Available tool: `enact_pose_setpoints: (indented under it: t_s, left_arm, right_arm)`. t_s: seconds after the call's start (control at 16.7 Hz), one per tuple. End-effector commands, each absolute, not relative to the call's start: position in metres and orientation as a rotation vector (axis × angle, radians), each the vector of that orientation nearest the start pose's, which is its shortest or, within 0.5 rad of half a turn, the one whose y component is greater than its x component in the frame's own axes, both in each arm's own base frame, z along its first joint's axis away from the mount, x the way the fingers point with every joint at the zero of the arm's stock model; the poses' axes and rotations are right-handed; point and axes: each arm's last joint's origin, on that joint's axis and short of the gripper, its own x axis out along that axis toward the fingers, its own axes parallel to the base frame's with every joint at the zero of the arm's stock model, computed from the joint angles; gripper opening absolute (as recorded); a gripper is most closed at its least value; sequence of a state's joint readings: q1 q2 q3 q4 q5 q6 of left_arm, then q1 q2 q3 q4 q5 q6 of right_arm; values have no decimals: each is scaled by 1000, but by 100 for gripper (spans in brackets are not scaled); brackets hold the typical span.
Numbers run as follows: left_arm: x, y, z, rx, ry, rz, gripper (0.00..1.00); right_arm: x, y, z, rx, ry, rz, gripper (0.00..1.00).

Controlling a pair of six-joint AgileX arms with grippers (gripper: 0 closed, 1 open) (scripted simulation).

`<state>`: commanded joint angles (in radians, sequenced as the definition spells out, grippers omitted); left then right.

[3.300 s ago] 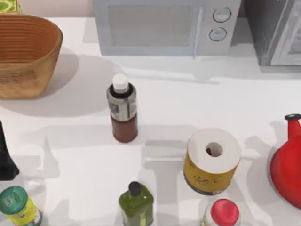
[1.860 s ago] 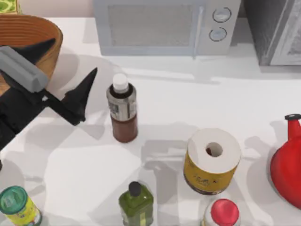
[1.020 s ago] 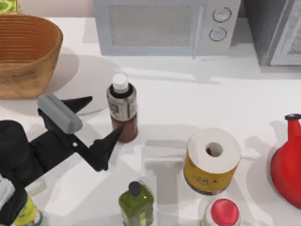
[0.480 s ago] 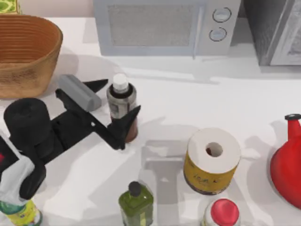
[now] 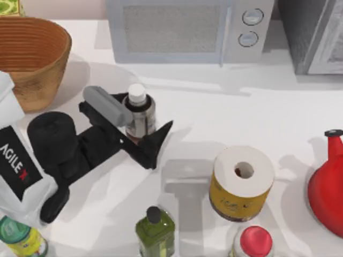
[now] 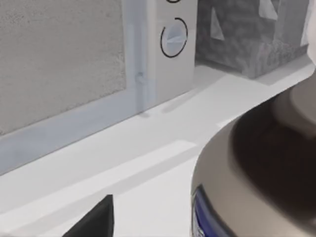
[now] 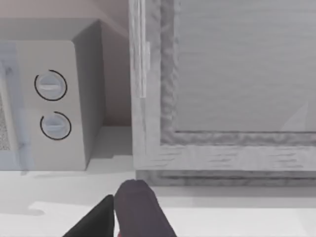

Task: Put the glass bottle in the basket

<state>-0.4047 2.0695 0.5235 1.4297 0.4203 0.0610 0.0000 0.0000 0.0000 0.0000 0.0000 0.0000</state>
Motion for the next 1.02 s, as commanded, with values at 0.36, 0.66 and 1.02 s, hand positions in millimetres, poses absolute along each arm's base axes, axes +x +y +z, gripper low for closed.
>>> enact_pose_setpoints:
  t_s: [0.36,0.66,1.02]
  left_arm:
    - [283,-133,76,43,95,-805,70]
    - [283,-133,76,43,95,-805,32]
    - [283,-133,76,43,95,-805,0]
  right_arm:
    - [106,-1,160,0,0,0,100]
    - [106,-1,160,0,0,0,100]
    - [106,-1,160,0,0,0,100]
